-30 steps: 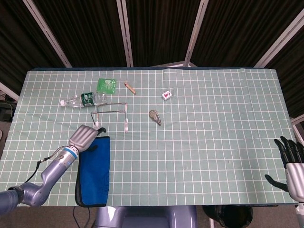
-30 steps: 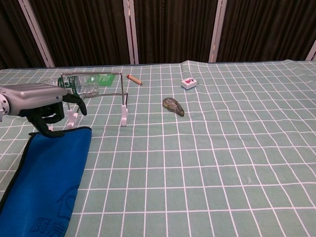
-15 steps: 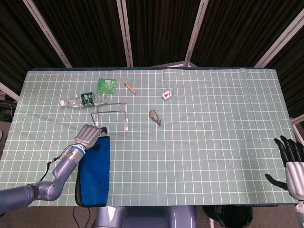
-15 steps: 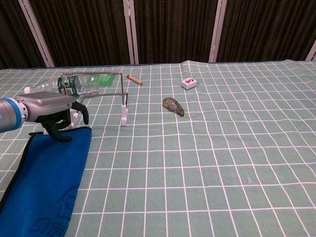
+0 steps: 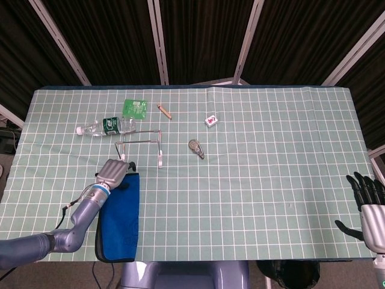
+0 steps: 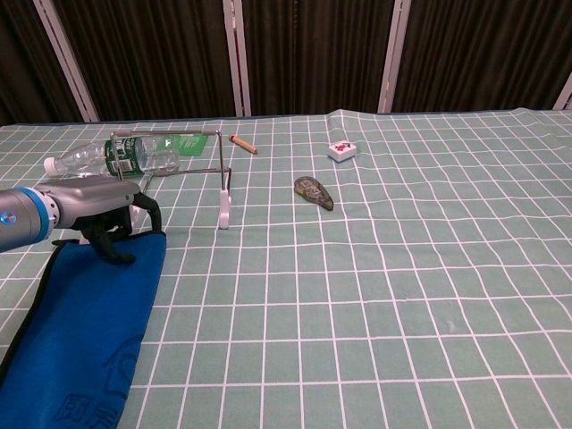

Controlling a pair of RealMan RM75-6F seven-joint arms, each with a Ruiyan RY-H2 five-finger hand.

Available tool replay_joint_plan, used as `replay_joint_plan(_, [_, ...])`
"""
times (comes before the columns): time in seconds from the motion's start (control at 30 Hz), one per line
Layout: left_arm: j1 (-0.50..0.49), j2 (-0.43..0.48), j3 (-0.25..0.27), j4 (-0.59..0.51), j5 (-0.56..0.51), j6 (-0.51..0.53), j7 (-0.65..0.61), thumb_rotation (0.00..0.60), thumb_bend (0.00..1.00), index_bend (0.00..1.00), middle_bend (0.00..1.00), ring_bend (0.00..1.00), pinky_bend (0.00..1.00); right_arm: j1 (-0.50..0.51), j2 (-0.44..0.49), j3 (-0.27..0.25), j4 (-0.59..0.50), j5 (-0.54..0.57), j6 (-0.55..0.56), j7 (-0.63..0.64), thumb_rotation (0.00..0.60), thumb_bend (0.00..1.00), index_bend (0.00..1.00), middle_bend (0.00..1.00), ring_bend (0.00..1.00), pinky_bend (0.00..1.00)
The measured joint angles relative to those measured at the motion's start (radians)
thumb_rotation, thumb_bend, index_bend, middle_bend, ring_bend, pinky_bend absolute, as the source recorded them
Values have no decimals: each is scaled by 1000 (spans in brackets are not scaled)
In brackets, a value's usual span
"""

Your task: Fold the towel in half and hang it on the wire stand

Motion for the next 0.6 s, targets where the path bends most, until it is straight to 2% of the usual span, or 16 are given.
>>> replay_joint_plan(0.47, [5, -26, 12, 31, 37, -11, -53, 600, 370, 379, 879, 906, 1000, 2, 0, -1, -2, 2, -4, 0, 600, 0, 0, 0, 0, 0])
replay_joint_plan(0.6, [4, -31, 12, 35, 36, -9, -55, 600, 372, 495, 879, 906, 1000, 2, 0, -2, -2, 1, -3, 1, 600, 0, 0, 0, 0, 0])
